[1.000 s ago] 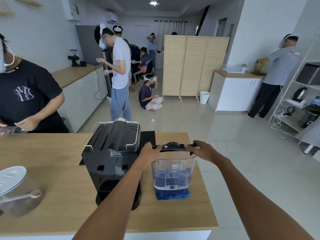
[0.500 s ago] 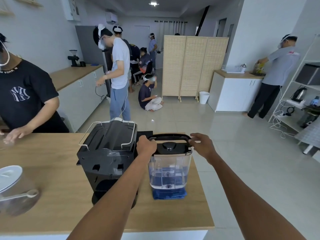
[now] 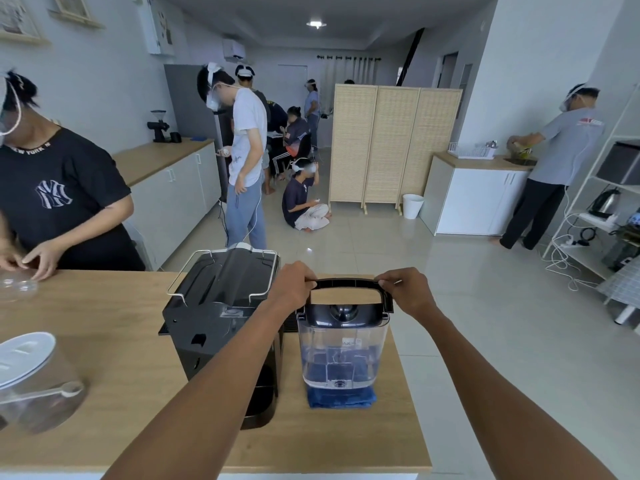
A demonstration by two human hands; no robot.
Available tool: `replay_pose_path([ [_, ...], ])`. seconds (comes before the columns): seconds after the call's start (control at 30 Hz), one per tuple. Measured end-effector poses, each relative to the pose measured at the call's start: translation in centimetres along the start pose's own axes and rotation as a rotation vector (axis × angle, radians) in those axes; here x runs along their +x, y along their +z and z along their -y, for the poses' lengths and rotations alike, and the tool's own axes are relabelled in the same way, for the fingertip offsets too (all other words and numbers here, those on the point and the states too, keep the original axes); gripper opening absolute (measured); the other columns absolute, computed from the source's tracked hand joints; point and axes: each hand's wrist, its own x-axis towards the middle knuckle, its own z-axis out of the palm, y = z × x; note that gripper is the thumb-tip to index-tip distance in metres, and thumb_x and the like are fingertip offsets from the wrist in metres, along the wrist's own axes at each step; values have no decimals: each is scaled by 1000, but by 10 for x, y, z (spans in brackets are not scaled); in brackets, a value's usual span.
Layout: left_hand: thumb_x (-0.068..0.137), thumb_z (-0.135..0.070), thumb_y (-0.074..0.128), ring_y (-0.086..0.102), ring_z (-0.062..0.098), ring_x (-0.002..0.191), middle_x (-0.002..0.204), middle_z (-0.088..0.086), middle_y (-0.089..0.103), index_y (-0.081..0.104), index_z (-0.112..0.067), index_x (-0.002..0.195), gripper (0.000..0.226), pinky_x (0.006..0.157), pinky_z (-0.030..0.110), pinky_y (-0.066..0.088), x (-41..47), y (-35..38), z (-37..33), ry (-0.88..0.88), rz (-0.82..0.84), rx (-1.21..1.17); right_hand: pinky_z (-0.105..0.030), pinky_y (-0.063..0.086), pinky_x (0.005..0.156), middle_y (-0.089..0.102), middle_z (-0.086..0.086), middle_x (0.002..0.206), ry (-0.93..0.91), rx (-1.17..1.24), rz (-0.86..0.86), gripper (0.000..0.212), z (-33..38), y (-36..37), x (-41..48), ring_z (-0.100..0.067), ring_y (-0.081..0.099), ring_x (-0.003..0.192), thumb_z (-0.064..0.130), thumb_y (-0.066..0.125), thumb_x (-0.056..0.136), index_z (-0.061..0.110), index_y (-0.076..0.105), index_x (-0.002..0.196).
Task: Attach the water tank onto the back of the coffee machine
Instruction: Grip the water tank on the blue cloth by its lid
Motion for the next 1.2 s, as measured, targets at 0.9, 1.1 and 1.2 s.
replay_pose_path([
  [0.9,93,-22,68,71,20,93,111,6,75,74,-9,118,29,79,29,60,13,-33,10,196,454,65,-9,44,64,77,3,98,-15,26,339,19,-5,-24,-10,1,65,75,24,70,90,19,79,107],
  [1.1,90,-26,72,70,16,92,107,4,76,76,-10,113,28,87,32,56,-2,-30,3,206,445,128,-24,53,67,77,-3,97,-40,33,416,24,-13,-30,-12,-19,69,83,25,80,81,20,80,104],
  [1.2,88,-31,72,66,12,85,103,1,75,75,-14,112,29,74,23,46,-22,-21,3,246,328,219,-38,60,80,76,-2,96,-119,1,381,31,-25,-25,-19,-21,70,86,28,86,72,26,80,102],
])
